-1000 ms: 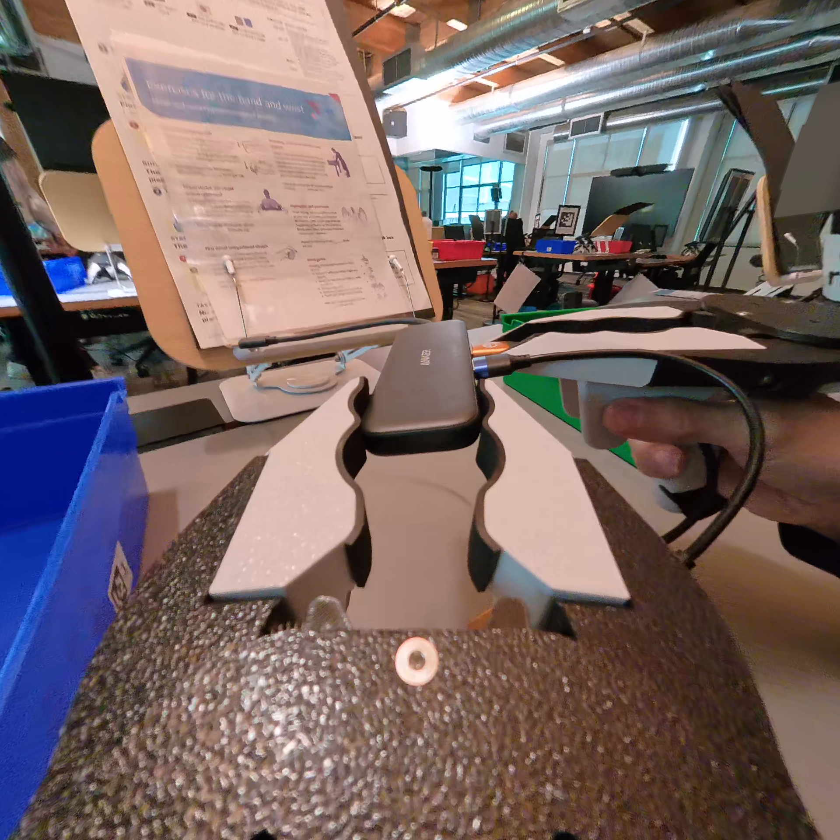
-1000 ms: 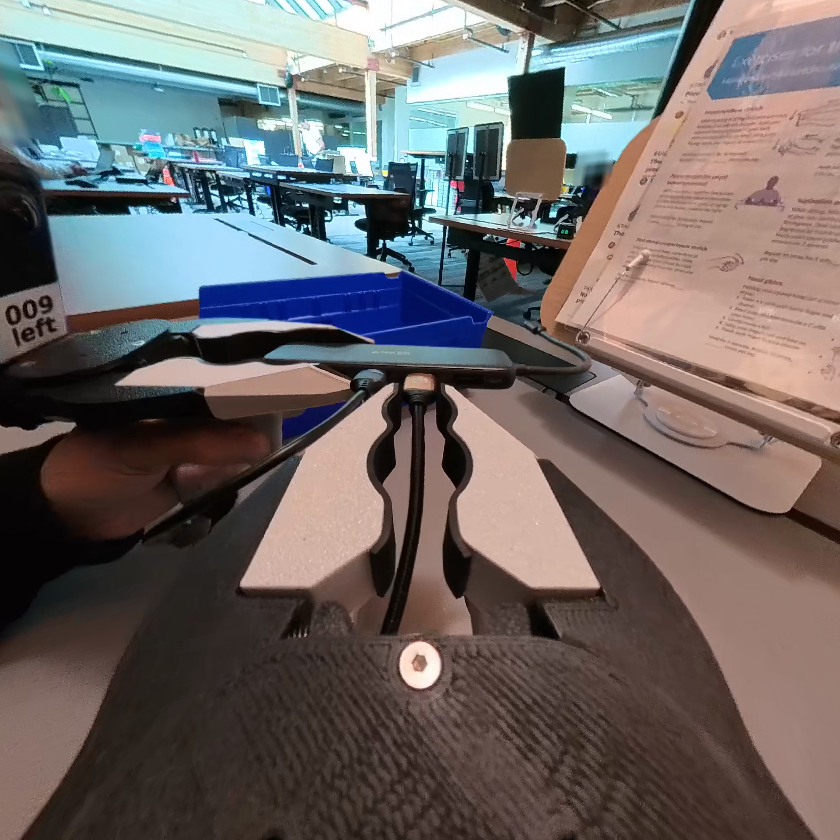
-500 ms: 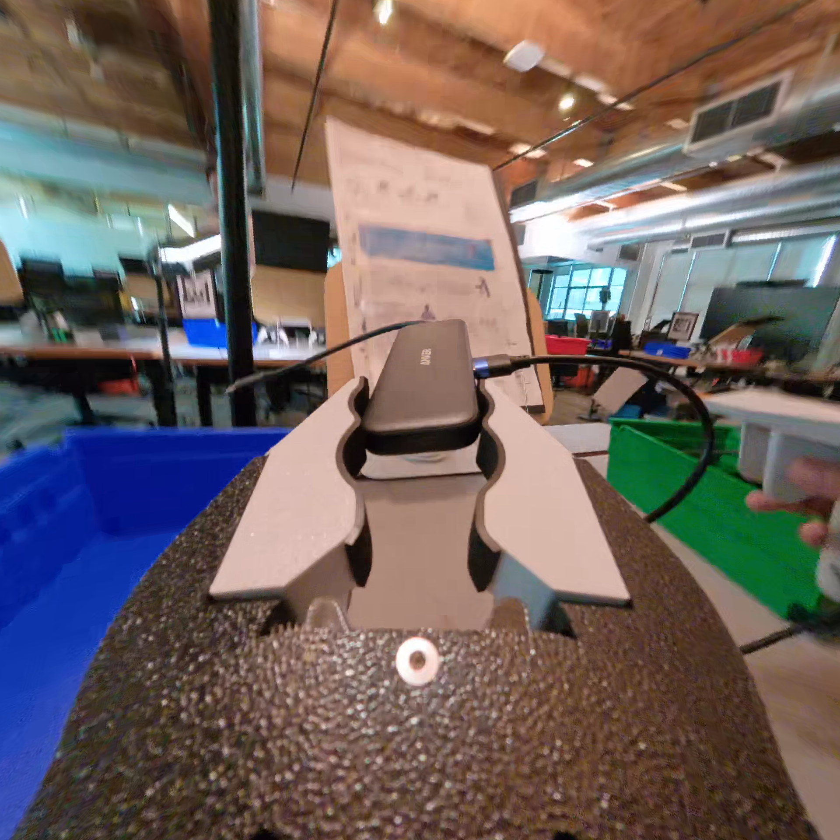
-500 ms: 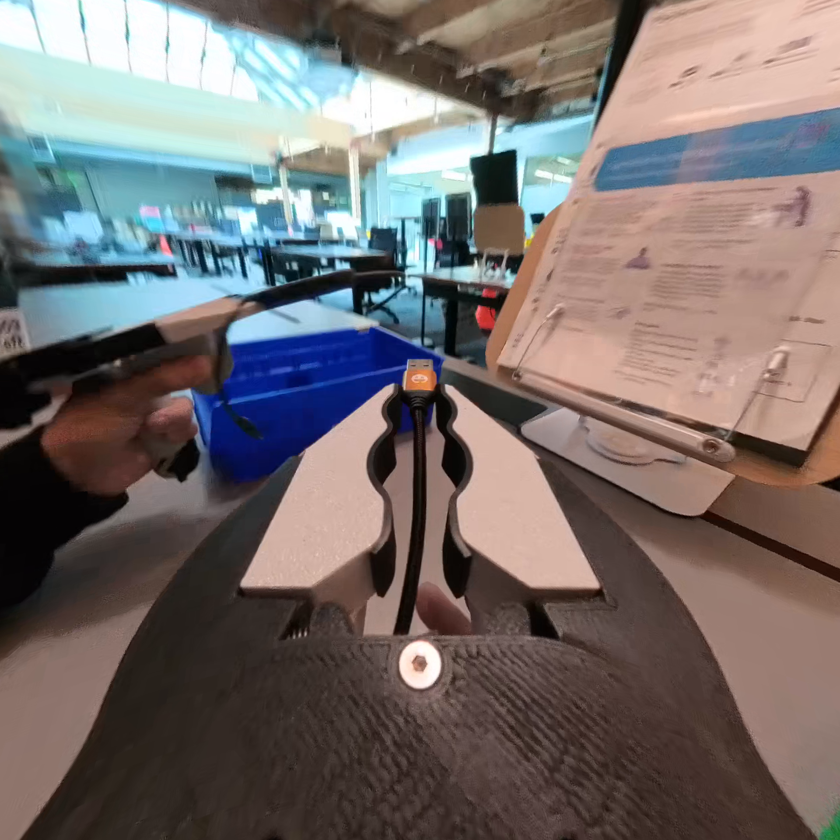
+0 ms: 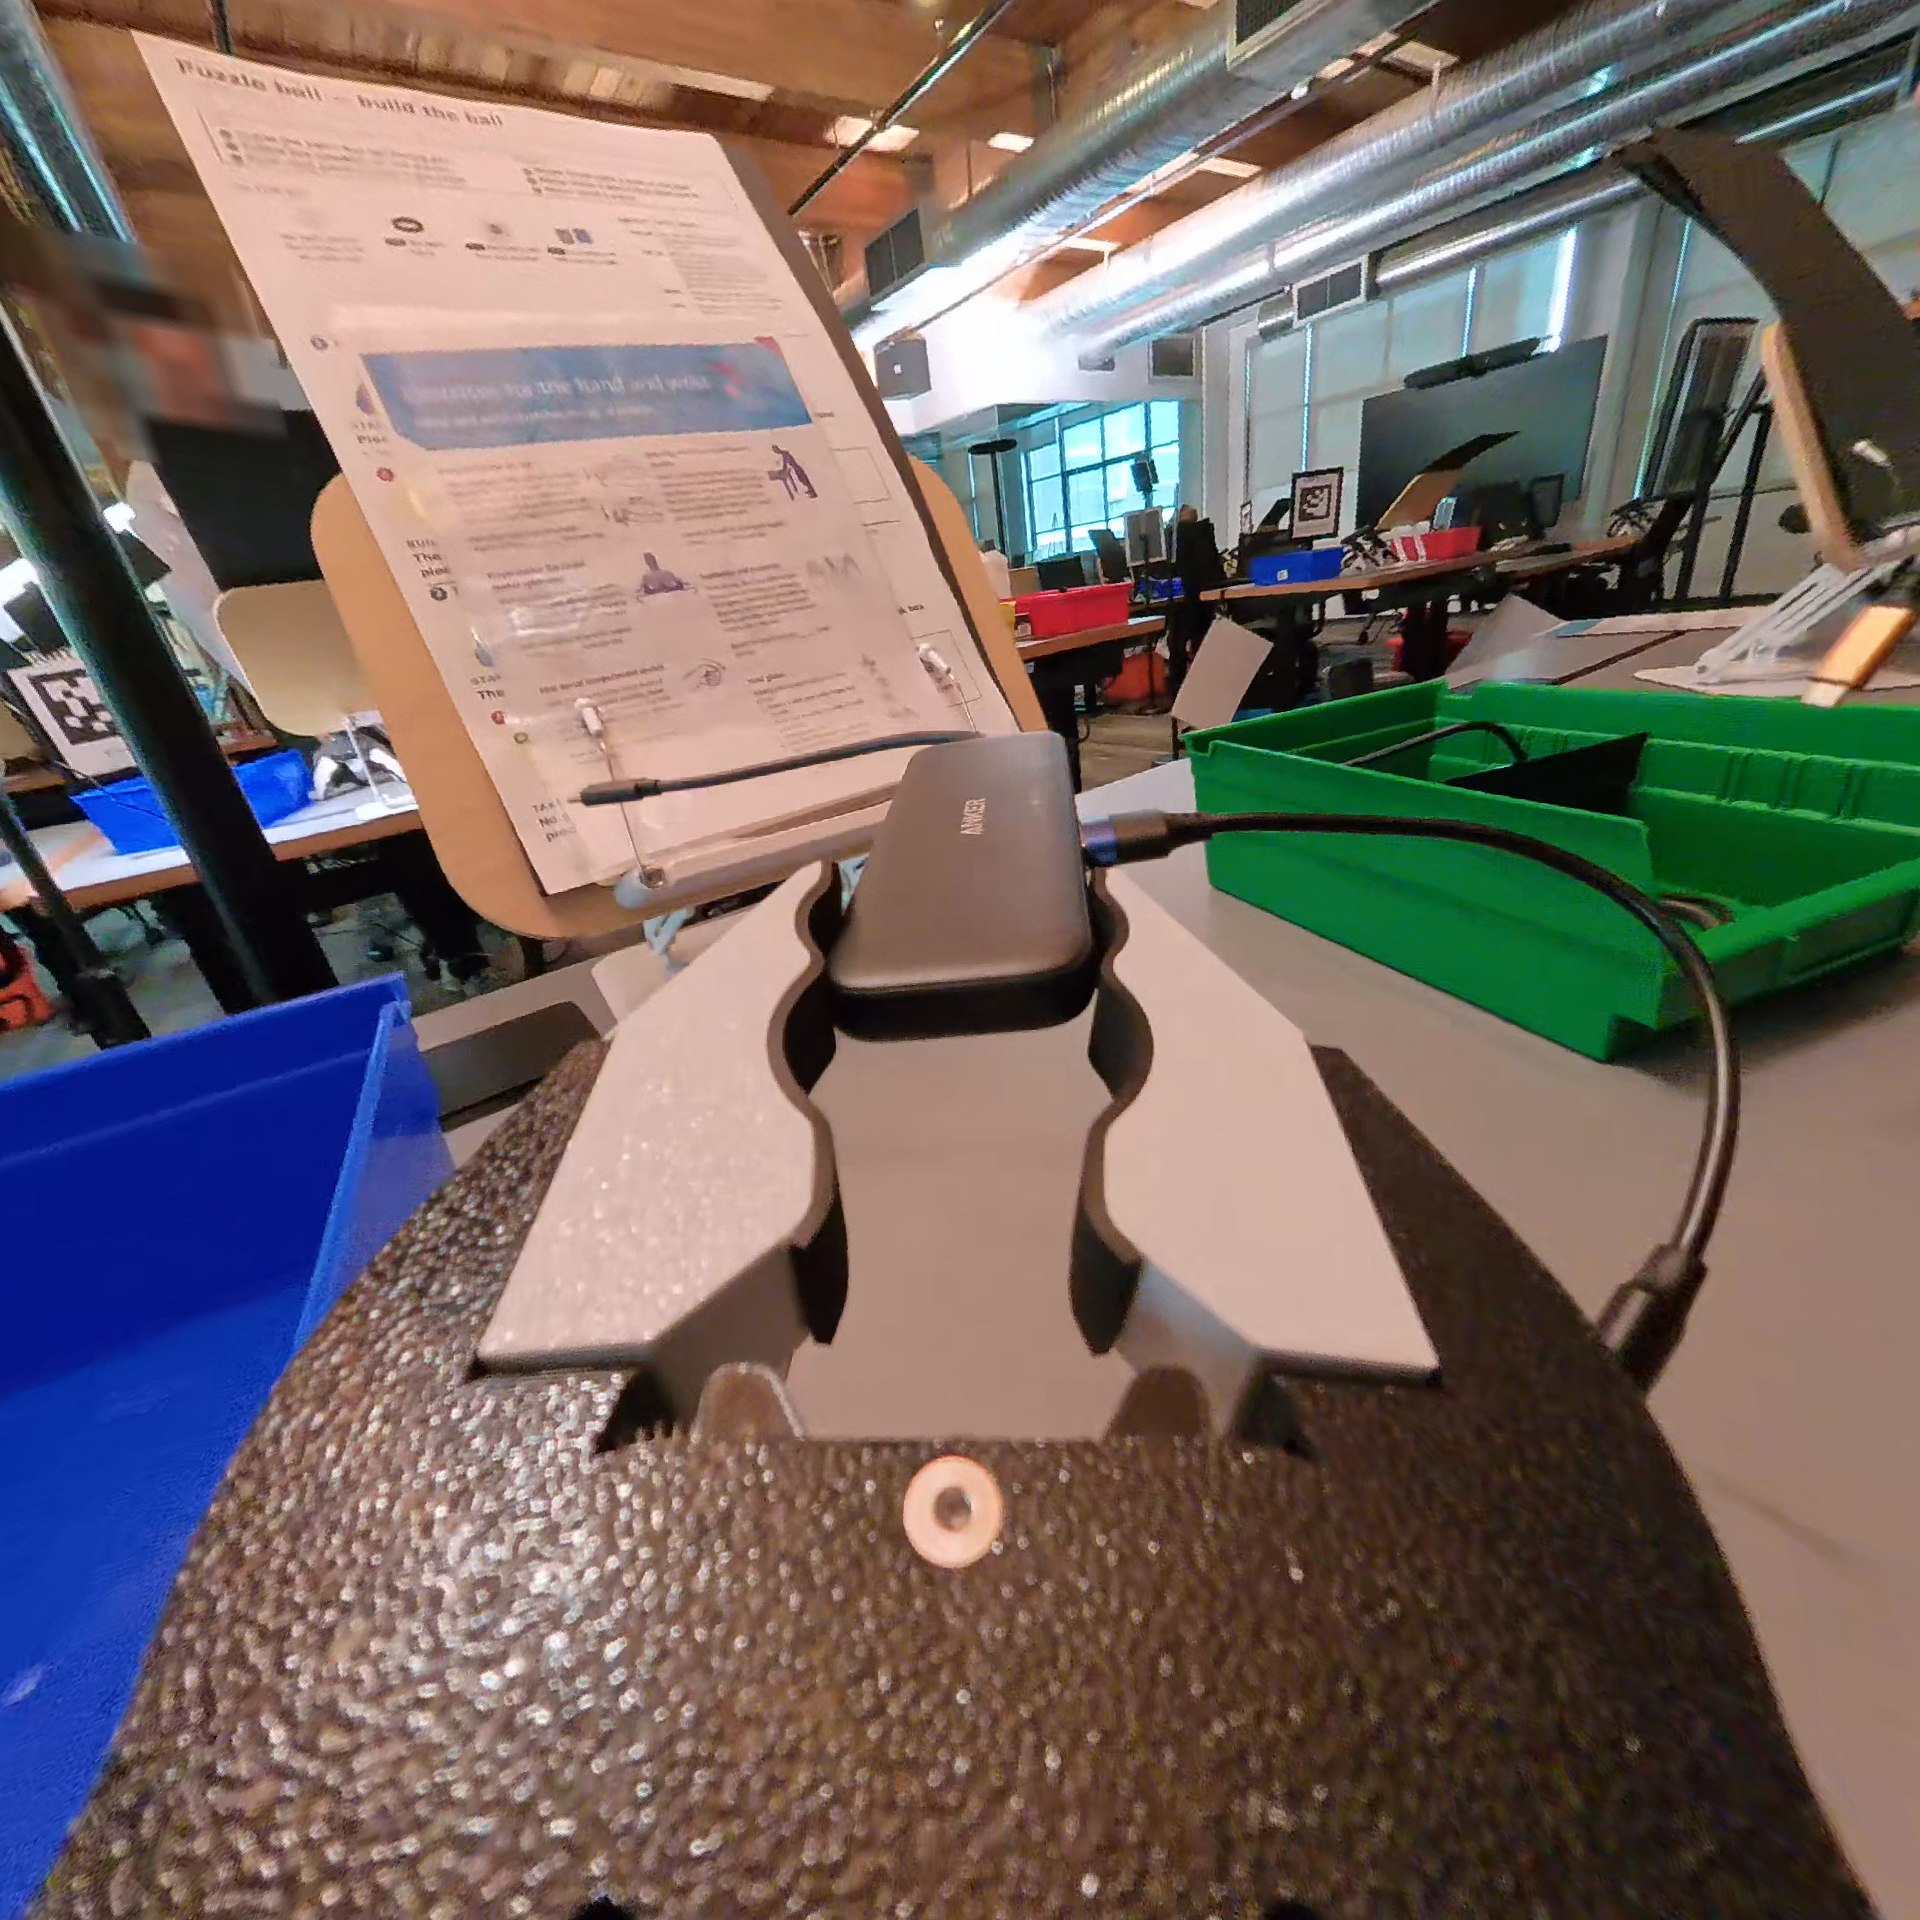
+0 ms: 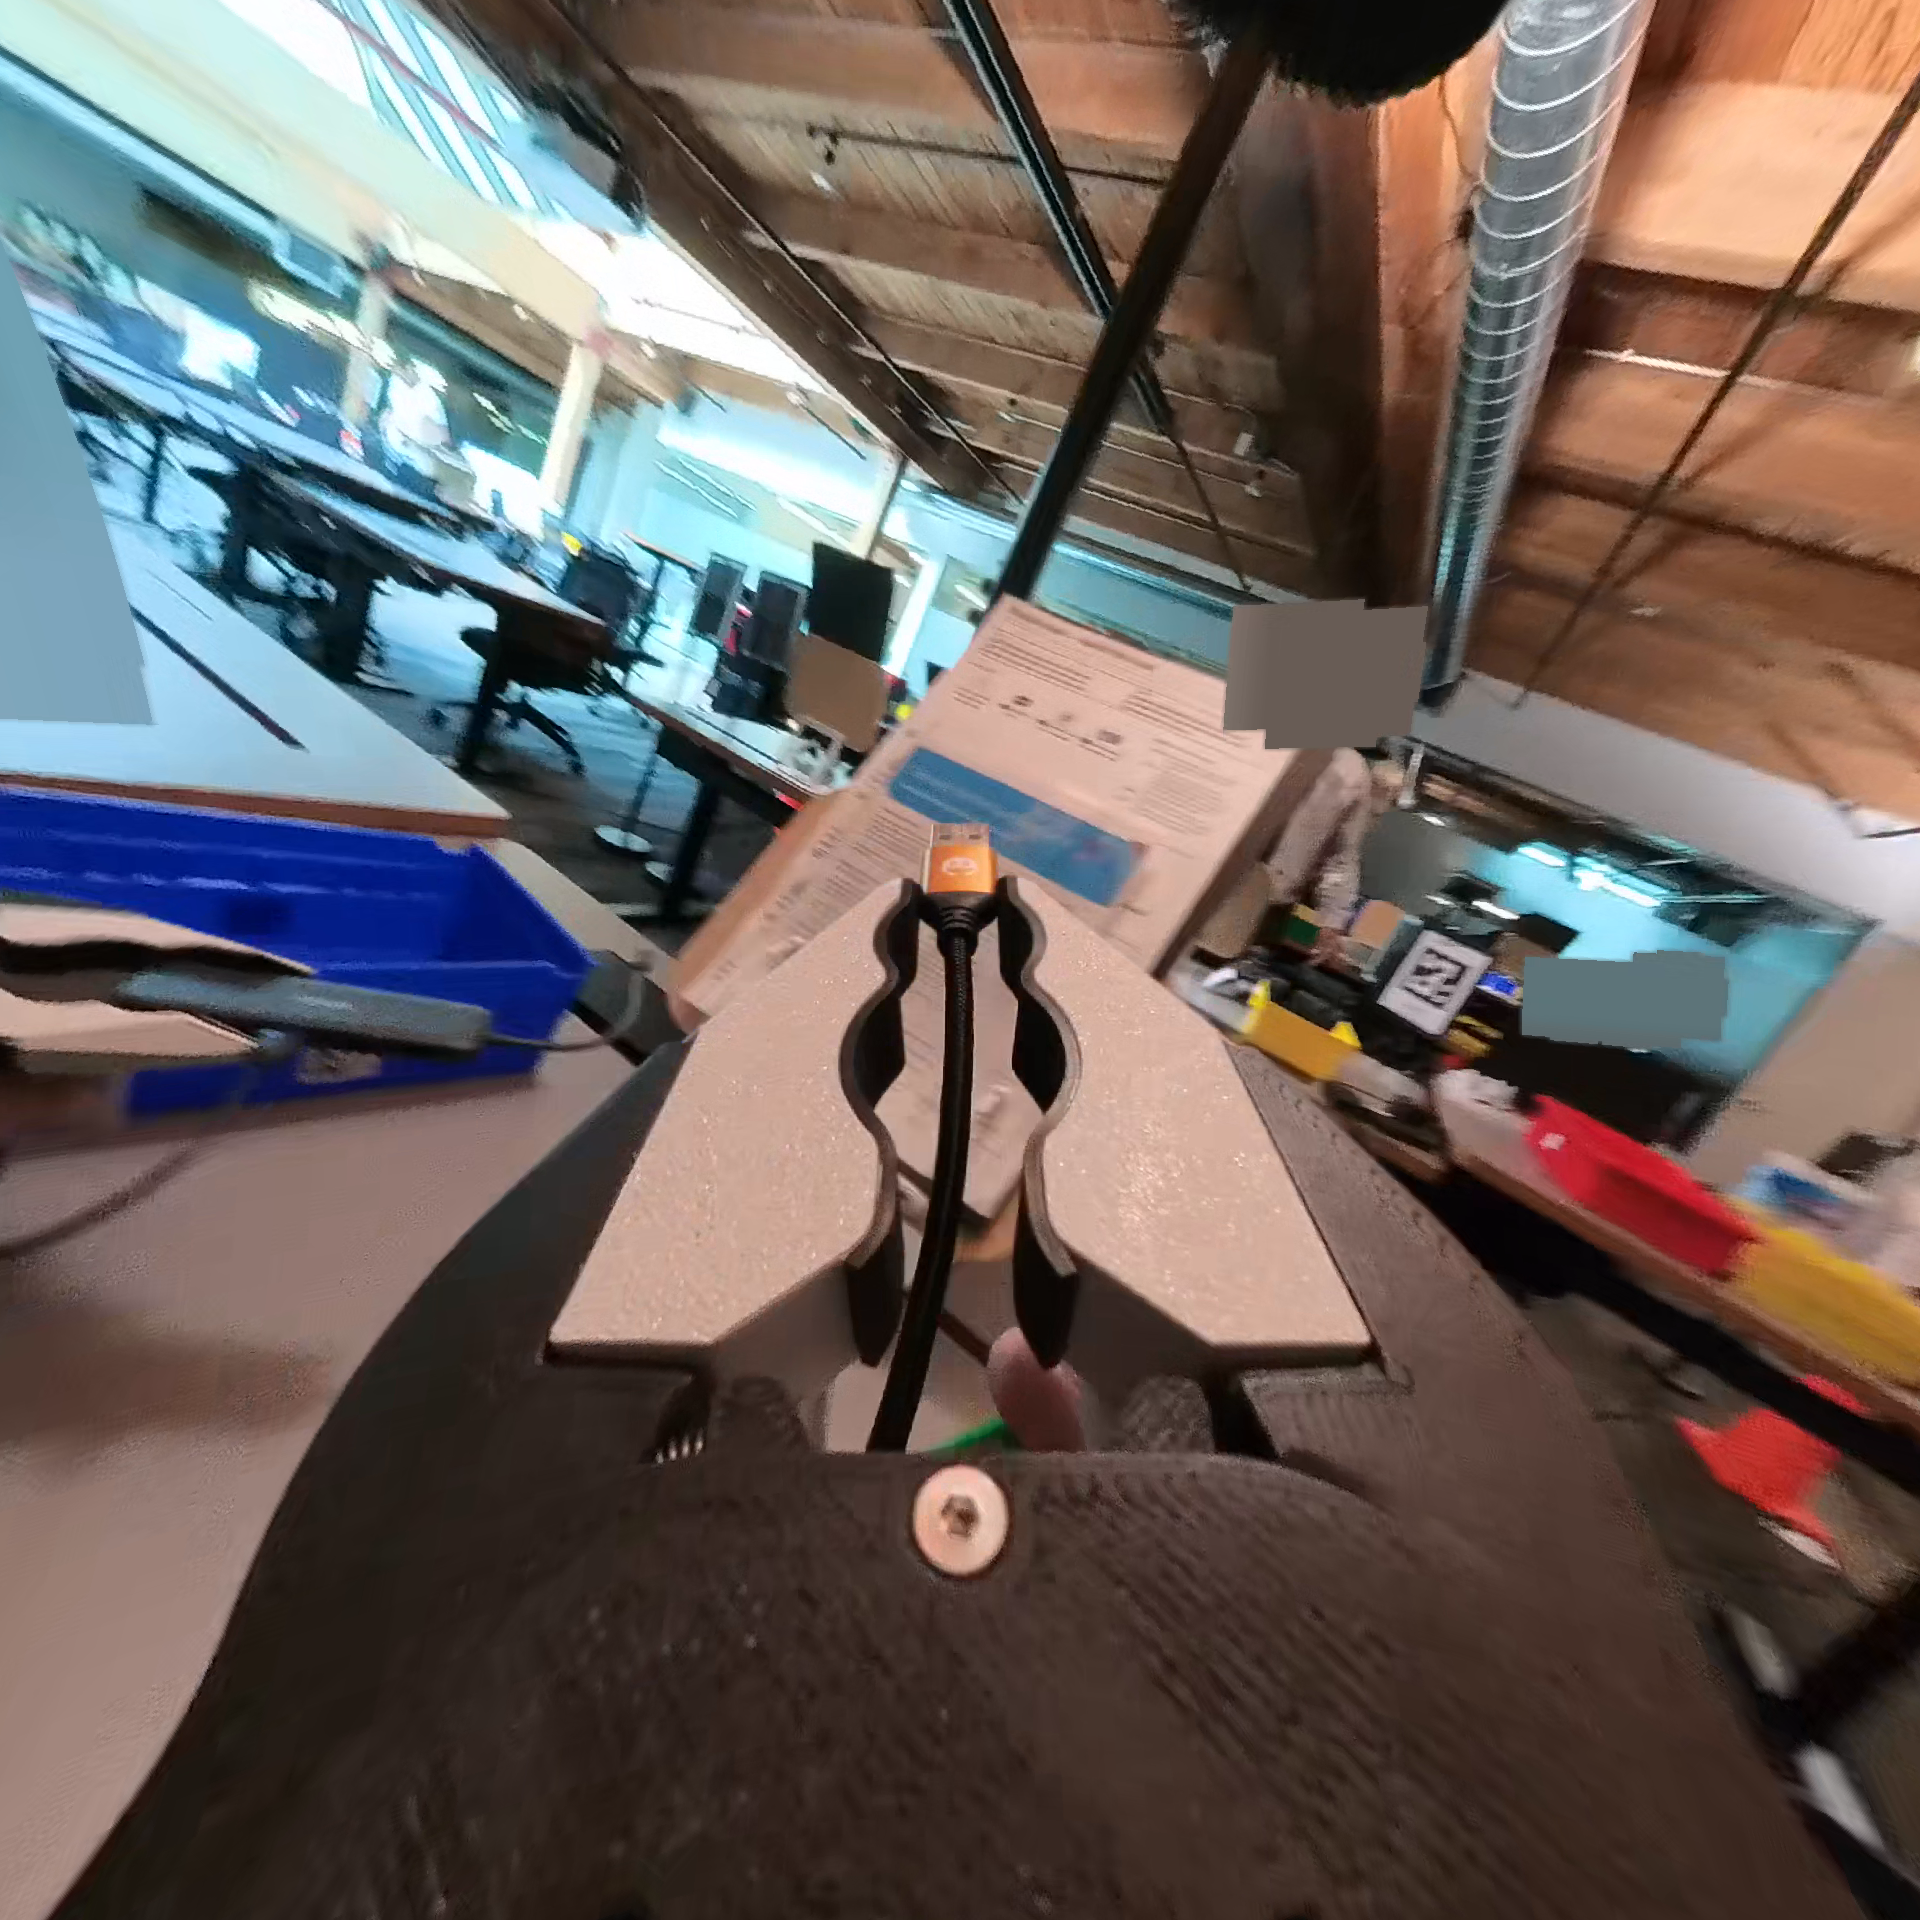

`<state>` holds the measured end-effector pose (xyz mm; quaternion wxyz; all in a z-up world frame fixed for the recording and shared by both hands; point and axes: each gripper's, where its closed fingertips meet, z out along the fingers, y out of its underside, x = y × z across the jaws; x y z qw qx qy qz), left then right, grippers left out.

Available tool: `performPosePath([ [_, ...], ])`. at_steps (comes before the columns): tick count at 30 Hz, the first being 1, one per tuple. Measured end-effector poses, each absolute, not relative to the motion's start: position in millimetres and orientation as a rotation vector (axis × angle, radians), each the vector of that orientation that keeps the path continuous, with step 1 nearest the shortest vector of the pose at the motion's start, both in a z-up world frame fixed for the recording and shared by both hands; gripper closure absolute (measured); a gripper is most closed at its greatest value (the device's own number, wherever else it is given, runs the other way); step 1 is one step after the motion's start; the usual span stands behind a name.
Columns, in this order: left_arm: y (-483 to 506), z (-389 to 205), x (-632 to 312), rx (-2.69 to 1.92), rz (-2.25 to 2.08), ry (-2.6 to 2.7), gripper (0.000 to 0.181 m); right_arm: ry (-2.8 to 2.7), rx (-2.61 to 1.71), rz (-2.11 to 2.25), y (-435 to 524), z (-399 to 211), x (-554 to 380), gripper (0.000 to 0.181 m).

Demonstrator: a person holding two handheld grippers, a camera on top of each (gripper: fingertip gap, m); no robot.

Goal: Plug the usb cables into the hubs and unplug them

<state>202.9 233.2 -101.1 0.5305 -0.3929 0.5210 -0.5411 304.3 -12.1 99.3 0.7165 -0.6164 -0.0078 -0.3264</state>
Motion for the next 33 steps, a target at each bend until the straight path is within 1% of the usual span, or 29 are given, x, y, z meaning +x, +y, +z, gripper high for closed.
performPosePath([
  [3, 231, -102, 203, -0.941, -1.323, 1.243, 0.136, 0.030, -1.391, -0.891, -45, 99, 343, 0.167],
  [5, 231, -103, 204, -0.944, -1.321, 1.247, 0.136, 0.030, -1.416, -0.932, -55, 80, 364, 0.167],
  [11, 224, -113, 206, -0.941, -1.330, 1.300, 0.136, -0.065, -1.606, -0.675, -33, -40, 376, 0.167],
  [14, 222, -115, 205, -0.928, -1.305, 1.316, 0.136, -0.045, -1.793, -0.496, -30, -96, 378, 0.167],
  [16, 221, -115, 205, -0.928, -1.320, 1.317, 0.136, -0.028, -1.882, -0.516, -37, -111, 387, 0.167],
  [19, 220, -116, 206, -0.941, -1.338, 1.323, 0.136, -0.036, -2.111, -0.371, -43, -137, 383, 0.168],
  [22, 219, -117, 206, -0.943, -1.348, 1.328, 0.136, -0.140, -2.429, -0.611, -65, -162, 401, 0.167],
  [24, 219, -117, 206, -0.945, -1.347, 1.330, 0.136, -0.173, -2.594, -0.670, -76, -173, 406, 0.162],
  [25, 219, -117, 206, -0.947, -1.345, 1.333, 0.136, -0.188, -2.630, -0.667, -76, -174, 405, 0.153],
  [28, 221, -118, 206, -0.954, -1.345, 1.330, 0.136, -0.159, -2.658, -0.791, -82, -161, 420, 0.137],
  [31, 223, -117, 205, -0.956, -1.356, 1.322, 0.136, -0.053, -2.612, -0.953, -94, -135, 436, 0.133],
  [33, 221, -115, 204, -0.946, -1.378, 1.324, 0.136, 0.030, -2.488, -0.925, -81, -115, 425, 0.131],
])
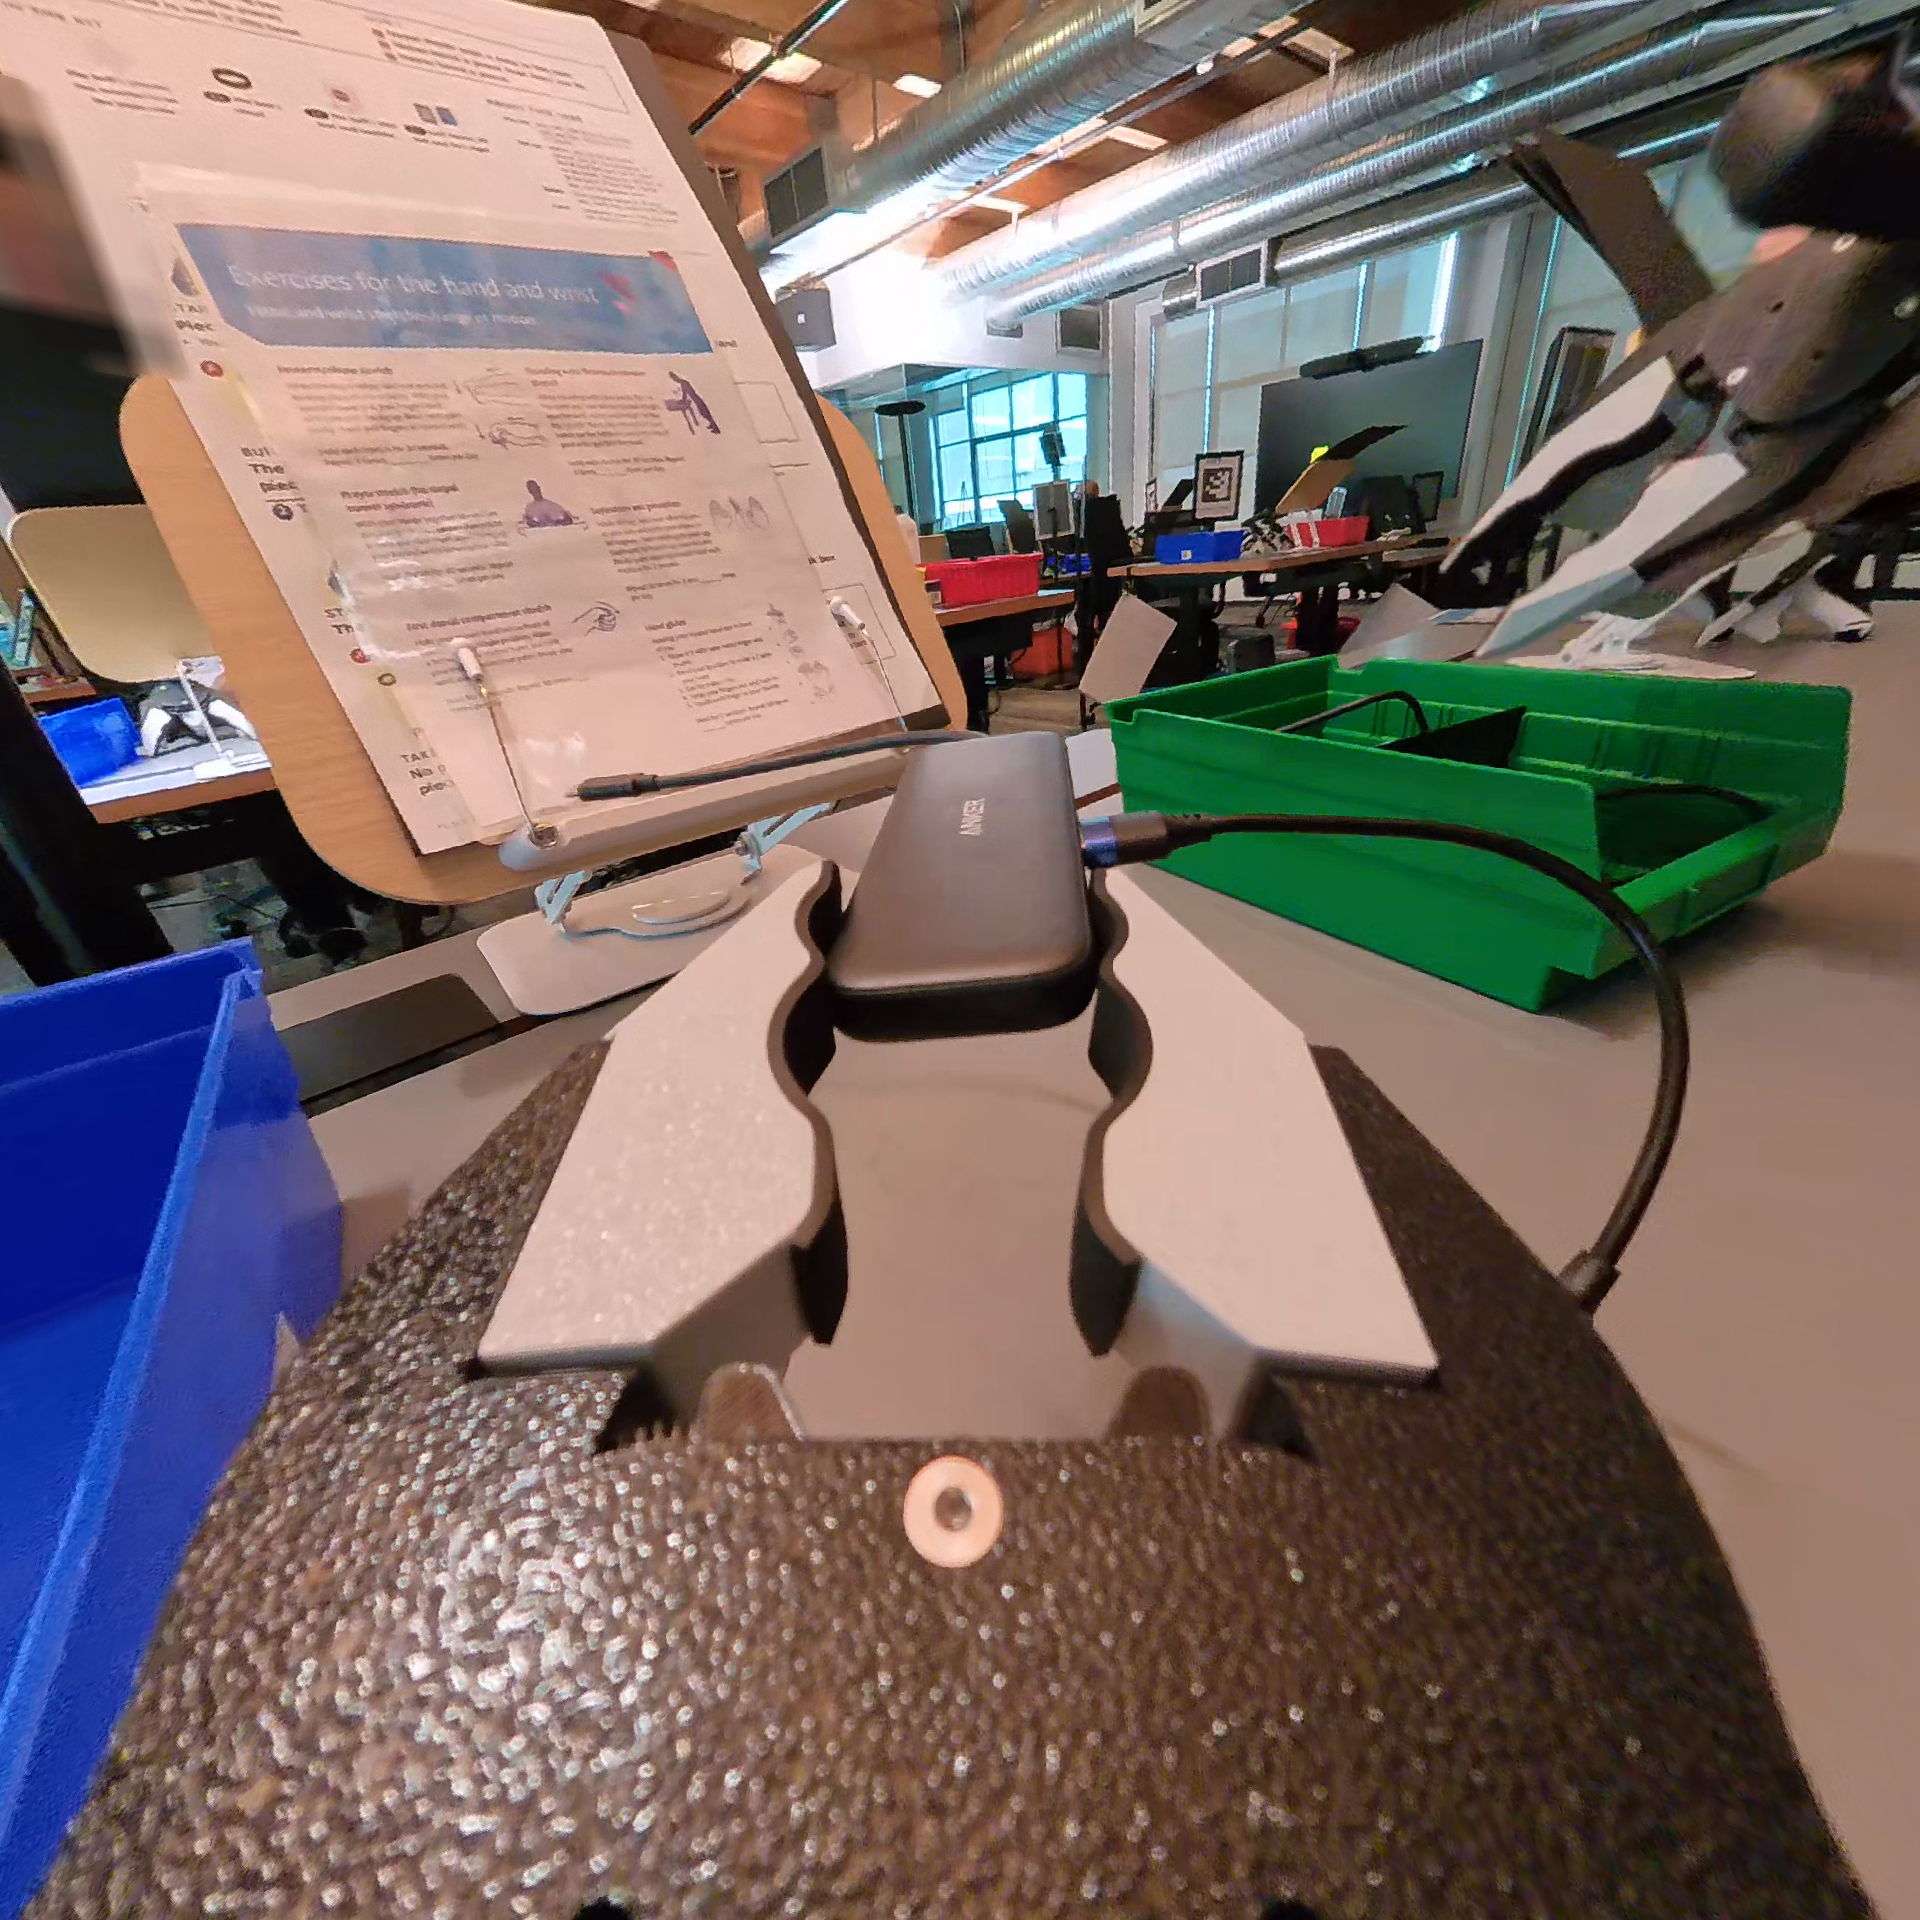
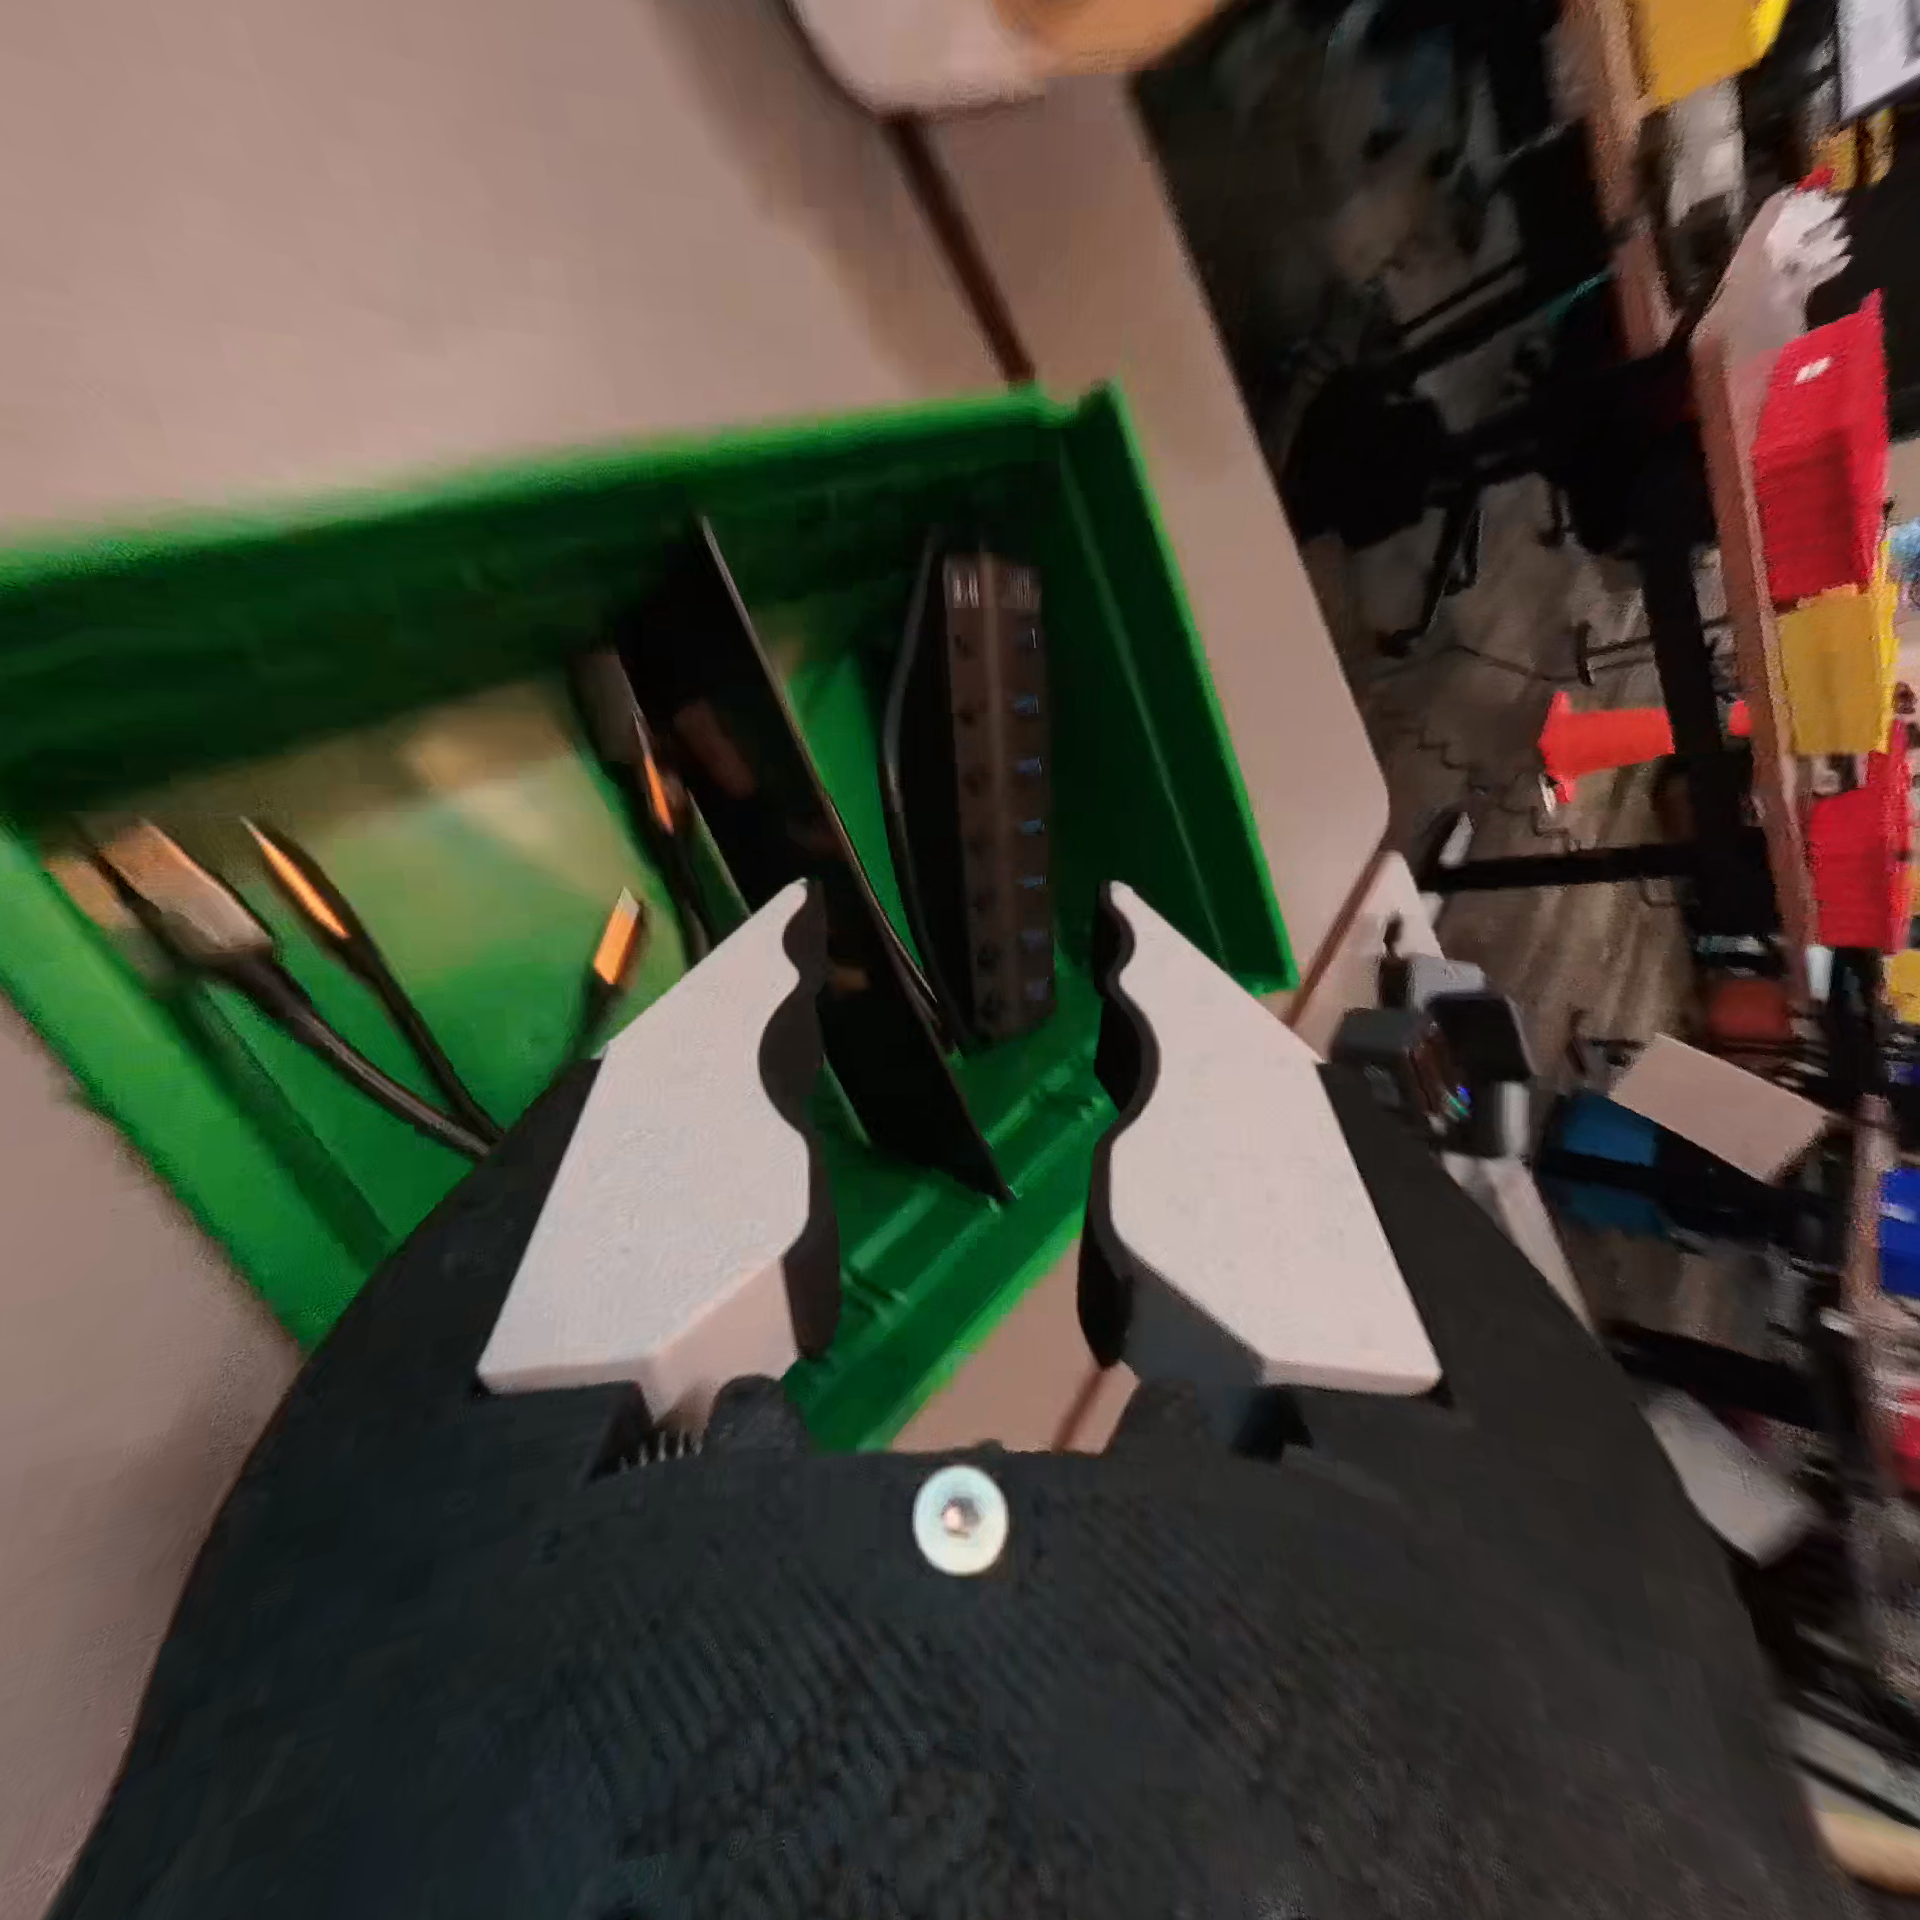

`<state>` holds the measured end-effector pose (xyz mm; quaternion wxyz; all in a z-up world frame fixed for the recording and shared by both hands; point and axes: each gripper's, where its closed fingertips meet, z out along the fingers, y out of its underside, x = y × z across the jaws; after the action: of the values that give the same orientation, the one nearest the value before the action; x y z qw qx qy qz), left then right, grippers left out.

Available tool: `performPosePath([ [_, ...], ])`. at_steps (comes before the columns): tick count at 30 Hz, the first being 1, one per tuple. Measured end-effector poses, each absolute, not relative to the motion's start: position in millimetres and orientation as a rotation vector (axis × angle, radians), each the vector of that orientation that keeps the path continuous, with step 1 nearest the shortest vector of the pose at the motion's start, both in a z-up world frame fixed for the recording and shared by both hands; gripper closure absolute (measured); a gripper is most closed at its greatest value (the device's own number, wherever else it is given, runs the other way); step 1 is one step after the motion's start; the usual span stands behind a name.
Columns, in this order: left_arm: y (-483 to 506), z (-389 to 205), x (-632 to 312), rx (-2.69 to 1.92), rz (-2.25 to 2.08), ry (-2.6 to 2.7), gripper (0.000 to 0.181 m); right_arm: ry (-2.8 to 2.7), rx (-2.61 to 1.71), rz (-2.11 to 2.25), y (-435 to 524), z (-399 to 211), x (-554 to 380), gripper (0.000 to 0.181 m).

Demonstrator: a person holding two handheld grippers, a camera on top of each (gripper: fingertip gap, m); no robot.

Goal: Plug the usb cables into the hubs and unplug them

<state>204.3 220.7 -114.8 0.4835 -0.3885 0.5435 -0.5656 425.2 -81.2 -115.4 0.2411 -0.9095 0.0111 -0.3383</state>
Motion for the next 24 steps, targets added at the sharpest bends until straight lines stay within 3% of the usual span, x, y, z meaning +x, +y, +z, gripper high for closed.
performPosePath([
  [8, 209, -111, 203, -0.893, -1.379, 1.343, 0.136, 0.102, -1.658, -0.305, 77, -55, 243, 0.114],
  [16, 220, -108, 202, -0.887, -1.239, 1.302, 0.136, 0.158, -1.548, -0.229, 169, -92, 195, 0.125],
  [24, 217, -110, 204, -0.883, -1.195, 1.318, 0.136, 0.178, -1.492, -0.180, 185, -102, 198, 0.152],
])
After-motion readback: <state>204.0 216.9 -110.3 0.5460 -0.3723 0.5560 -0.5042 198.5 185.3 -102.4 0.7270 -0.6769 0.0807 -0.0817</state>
